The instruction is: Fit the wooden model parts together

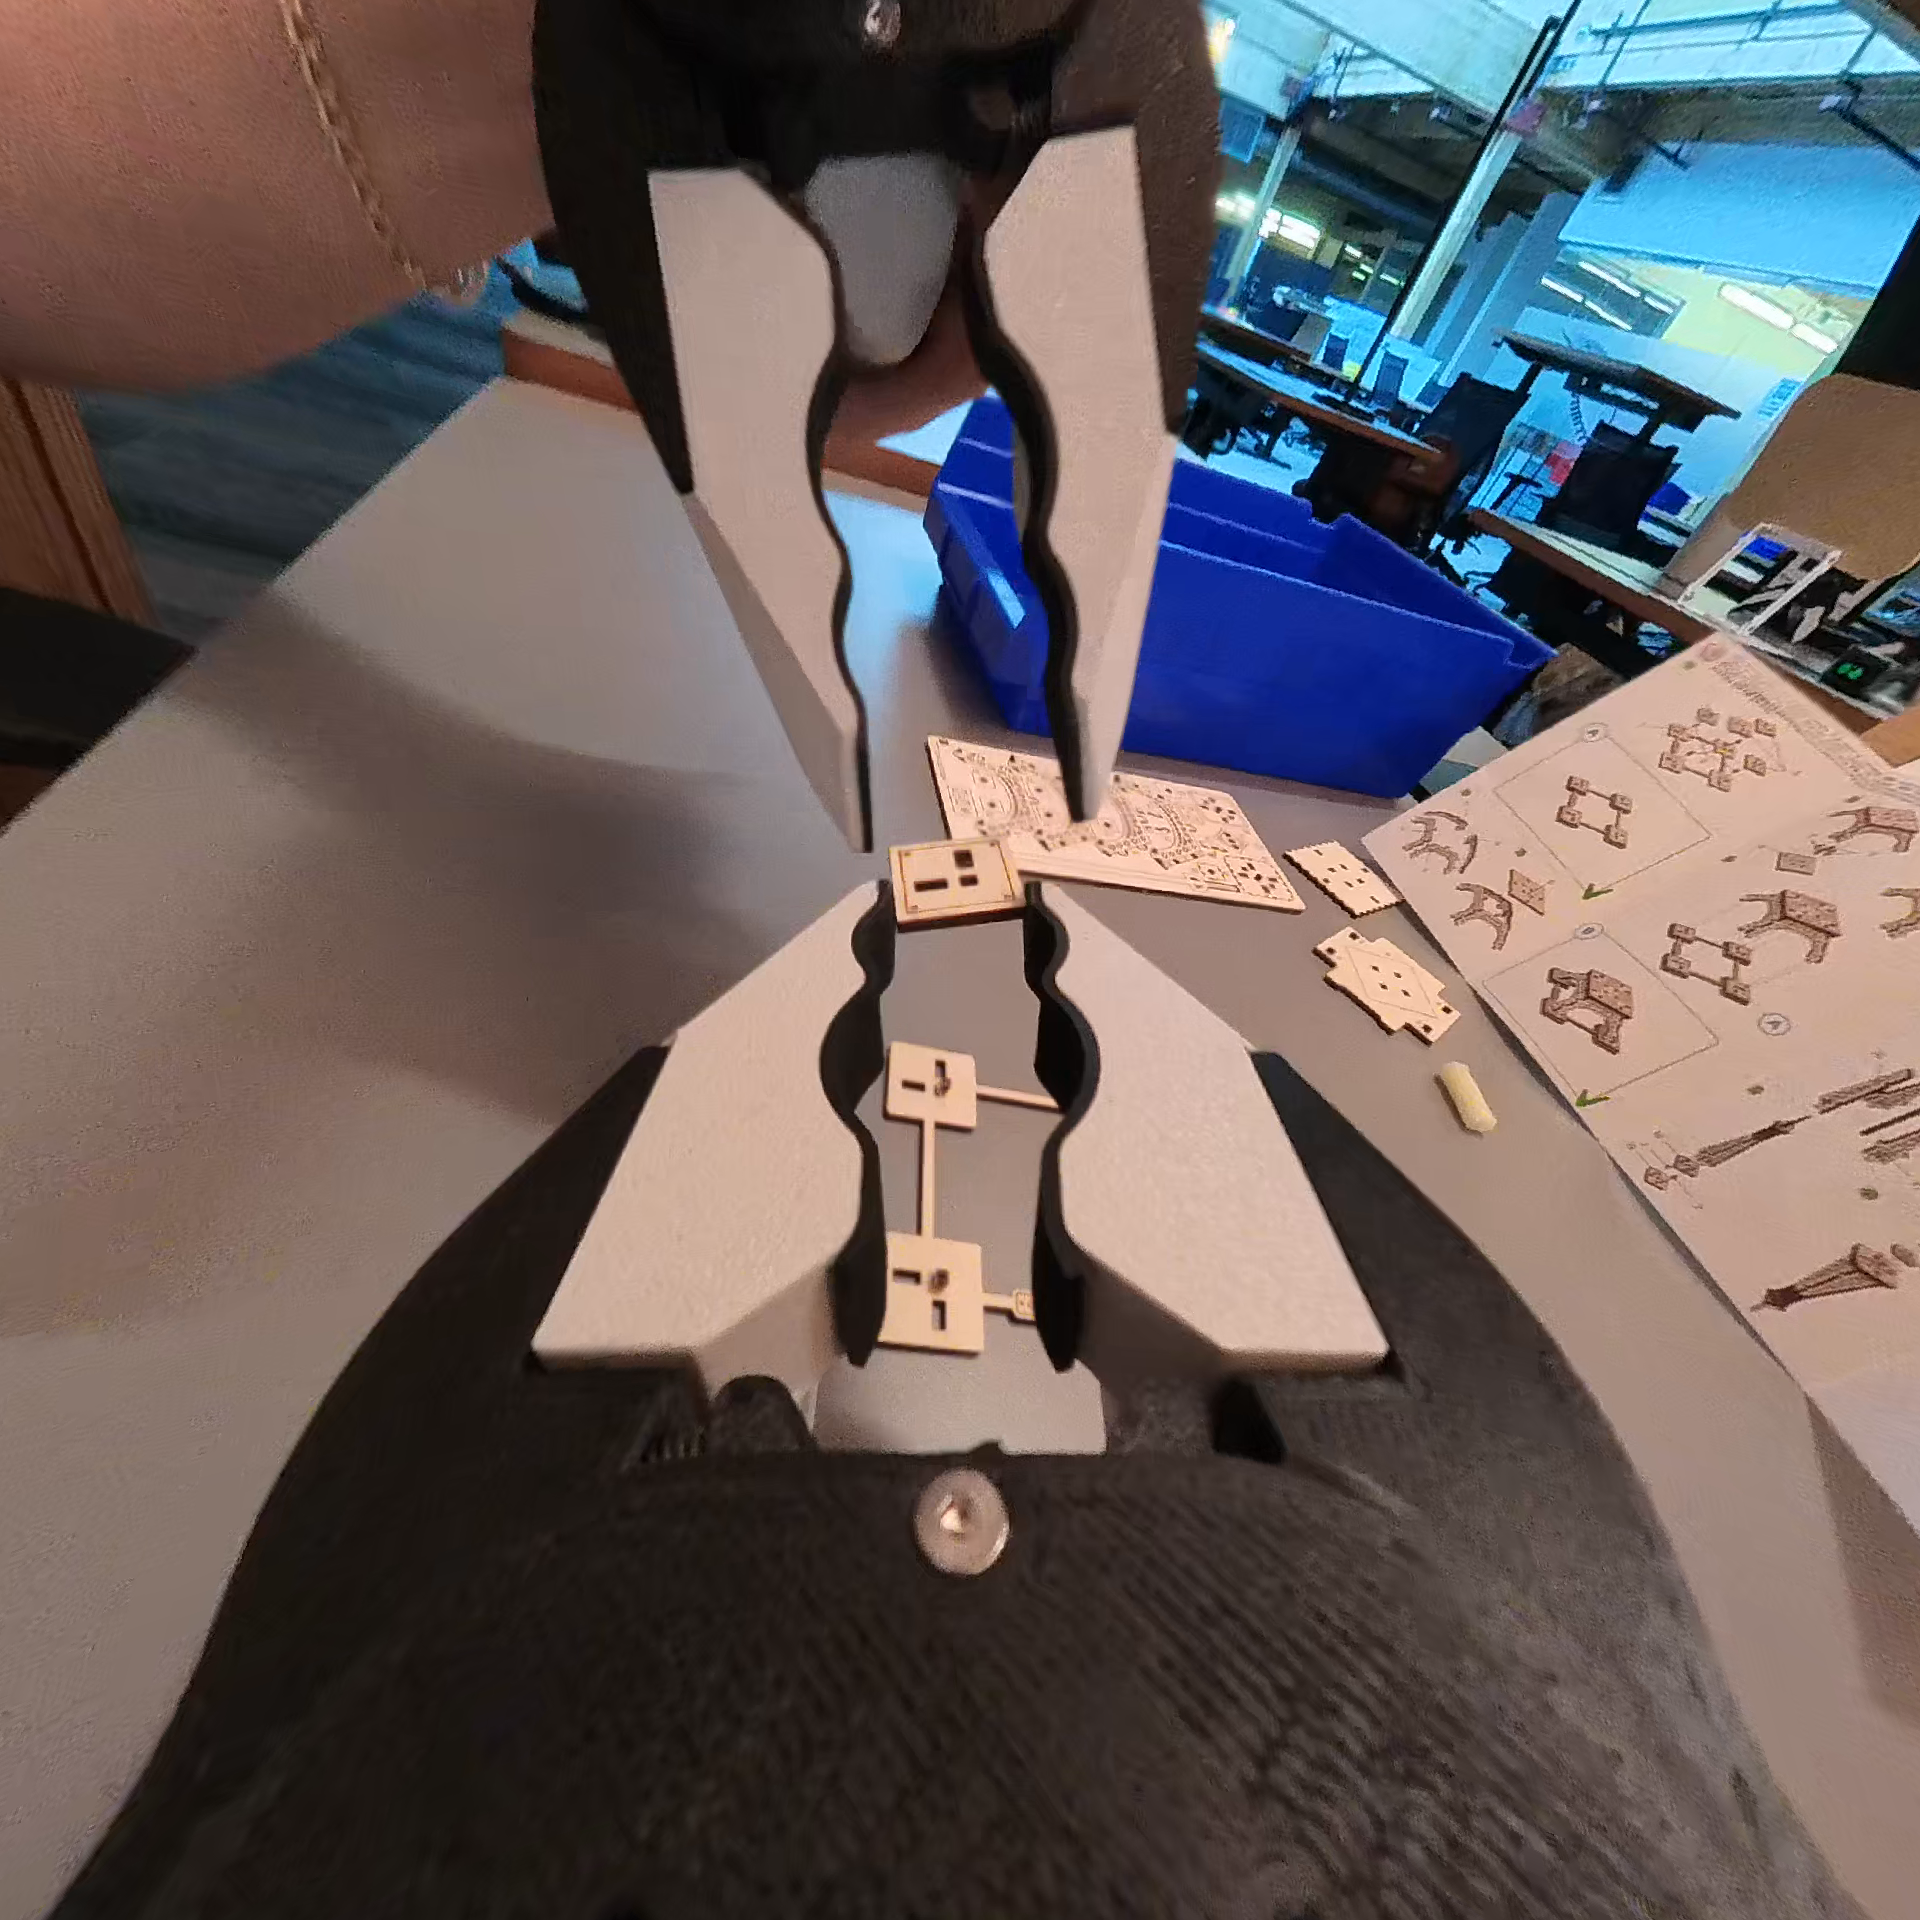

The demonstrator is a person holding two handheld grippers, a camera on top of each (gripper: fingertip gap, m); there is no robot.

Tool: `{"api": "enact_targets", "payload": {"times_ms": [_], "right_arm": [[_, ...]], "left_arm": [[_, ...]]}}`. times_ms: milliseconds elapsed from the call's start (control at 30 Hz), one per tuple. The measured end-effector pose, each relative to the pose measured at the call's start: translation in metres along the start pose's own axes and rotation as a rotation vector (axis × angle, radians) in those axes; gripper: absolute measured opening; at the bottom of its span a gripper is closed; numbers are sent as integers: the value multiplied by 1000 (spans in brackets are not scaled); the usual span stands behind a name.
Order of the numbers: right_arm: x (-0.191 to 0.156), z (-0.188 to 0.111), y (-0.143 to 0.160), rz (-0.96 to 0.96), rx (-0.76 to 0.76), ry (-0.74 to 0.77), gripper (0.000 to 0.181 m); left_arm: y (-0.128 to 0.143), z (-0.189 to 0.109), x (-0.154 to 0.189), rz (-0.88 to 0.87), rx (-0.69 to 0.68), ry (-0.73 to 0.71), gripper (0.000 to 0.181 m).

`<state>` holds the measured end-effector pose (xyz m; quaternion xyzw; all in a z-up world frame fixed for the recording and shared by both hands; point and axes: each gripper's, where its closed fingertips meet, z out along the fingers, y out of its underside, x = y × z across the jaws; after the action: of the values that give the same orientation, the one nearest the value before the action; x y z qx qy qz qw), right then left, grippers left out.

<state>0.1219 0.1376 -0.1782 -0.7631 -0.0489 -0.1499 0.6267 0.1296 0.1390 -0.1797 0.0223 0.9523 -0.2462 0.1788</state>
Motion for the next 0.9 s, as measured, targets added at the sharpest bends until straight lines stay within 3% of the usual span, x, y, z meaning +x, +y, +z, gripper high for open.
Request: {"api": "enact_targets", "payload": {"times_ms": [400,700,900], "right_arm": [[-1,4,5,-54,-47,35,22],[-2,4,12,-84,-61,10,22],[4,1,25,-163,-115,11,35]], "left_arm": [[-1,9,7,6,-53,48,20],[3,16,7,77,-45,68,20],[30,29,9,100,-119,143,20]]}}
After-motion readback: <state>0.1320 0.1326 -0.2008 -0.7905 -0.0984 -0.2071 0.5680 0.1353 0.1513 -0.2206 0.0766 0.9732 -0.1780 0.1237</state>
